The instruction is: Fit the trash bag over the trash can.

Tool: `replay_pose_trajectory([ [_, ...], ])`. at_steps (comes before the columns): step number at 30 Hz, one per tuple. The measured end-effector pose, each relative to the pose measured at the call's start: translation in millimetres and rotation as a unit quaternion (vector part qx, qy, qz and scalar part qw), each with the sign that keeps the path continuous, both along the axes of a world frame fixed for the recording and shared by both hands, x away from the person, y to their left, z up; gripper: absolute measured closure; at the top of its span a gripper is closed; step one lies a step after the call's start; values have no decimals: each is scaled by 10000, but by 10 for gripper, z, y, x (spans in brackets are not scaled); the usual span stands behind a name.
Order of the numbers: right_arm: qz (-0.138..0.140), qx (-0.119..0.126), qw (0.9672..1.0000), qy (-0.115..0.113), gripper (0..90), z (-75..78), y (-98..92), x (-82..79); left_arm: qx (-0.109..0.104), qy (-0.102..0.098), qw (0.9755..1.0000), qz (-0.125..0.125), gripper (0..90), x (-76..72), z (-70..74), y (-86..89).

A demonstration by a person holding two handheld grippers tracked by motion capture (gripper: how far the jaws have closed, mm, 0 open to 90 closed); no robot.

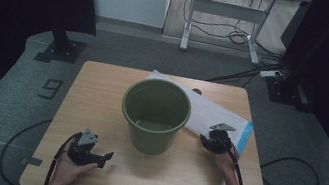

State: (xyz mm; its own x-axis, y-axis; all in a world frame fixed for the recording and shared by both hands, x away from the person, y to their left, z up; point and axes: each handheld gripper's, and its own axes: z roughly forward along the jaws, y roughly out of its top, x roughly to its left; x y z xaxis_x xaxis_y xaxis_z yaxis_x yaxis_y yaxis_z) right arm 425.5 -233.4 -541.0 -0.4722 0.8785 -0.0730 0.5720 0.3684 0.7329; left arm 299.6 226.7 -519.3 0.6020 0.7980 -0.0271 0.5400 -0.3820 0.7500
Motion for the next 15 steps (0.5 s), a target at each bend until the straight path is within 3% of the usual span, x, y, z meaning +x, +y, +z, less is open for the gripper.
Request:
replay_pose_trajectory([
  [9,16,186,9995,237,868,-30,-48,2,-8,-9,10000,46,96,17,-6,45],
  [15,-63,400,9991,146,882,-10,-172,-201,9,46,10000,70,107,35,-33,34],
])
